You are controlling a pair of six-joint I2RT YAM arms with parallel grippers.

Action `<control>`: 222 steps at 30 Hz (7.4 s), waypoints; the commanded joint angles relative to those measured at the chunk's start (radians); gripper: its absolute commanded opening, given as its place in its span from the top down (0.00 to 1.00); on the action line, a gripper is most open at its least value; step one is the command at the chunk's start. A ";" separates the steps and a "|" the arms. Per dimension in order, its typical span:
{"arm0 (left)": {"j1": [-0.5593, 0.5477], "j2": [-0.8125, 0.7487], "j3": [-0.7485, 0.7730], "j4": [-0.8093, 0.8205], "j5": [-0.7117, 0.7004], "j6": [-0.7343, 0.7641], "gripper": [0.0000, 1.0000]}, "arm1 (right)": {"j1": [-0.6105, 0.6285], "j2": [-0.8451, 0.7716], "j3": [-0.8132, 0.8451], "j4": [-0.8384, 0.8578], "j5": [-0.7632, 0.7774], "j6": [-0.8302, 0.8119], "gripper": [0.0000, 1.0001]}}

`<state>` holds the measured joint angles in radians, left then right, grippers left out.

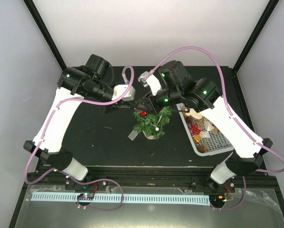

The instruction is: Decorate the small christmas tree

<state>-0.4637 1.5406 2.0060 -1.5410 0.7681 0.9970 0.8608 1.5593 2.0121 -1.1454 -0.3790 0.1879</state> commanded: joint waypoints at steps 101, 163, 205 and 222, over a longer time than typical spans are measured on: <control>0.331 -0.060 -0.314 0.717 0.991 -1.021 0.44 | -0.039 -0.059 -0.011 0.428 0.068 0.356 0.99; 0.329 -0.190 -0.593 1.780 0.974 -1.837 0.99 | -0.078 -0.063 -0.180 0.556 -0.010 0.410 0.99; 0.336 0.198 -0.196 2.611 0.995 -2.560 0.98 | -0.145 -0.243 -0.223 0.346 0.302 0.344 0.33; 0.352 0.113 0.192 2.555 0.980 -2.341 0.98 | -0.148 -0.186 -0.210 0.297 0.341 0.302 0.33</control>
<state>-0.1253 1.6924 2.1567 1.0691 1.5707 -1.4914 0.7162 1.3457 1.7889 -0.8463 -0.0532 0.5140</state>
